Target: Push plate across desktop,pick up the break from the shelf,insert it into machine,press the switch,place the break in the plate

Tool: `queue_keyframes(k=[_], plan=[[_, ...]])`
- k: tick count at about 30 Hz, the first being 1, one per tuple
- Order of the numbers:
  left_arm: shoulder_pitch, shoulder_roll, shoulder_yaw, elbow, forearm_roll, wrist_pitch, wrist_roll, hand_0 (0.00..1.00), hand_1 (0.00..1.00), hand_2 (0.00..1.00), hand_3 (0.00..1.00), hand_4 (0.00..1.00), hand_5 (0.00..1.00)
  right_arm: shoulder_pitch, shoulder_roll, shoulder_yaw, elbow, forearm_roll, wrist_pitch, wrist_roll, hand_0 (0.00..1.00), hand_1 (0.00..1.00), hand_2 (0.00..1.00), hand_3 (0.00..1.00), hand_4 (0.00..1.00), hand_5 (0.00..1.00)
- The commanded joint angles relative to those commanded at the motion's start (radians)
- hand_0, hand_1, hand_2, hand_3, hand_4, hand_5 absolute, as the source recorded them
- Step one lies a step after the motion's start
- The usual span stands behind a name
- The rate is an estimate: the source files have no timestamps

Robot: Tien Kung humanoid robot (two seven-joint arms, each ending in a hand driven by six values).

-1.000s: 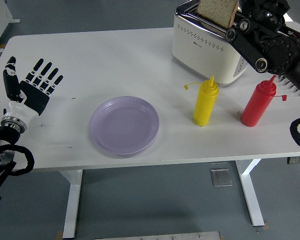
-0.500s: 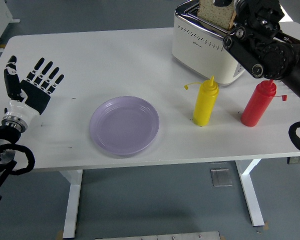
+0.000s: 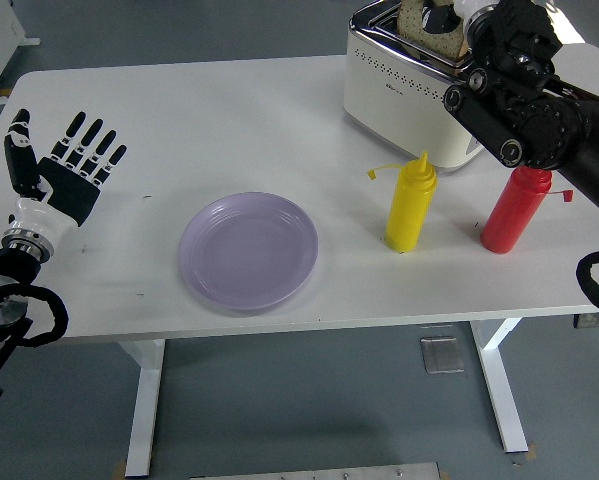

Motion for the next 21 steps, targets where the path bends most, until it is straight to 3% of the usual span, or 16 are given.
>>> queue_keyframes(k=[21], plan=[[-0.001,-0.002,-0.006,-0.009,-0.027,-0.001,0.006,0.785,0.688,0.639,0.617,0.767,0.998,-0.012,0.003,-0.008,-0.004,0.0,0.054,0.005,0.321,0.549,0.639,0.575,0.385,0.046]])
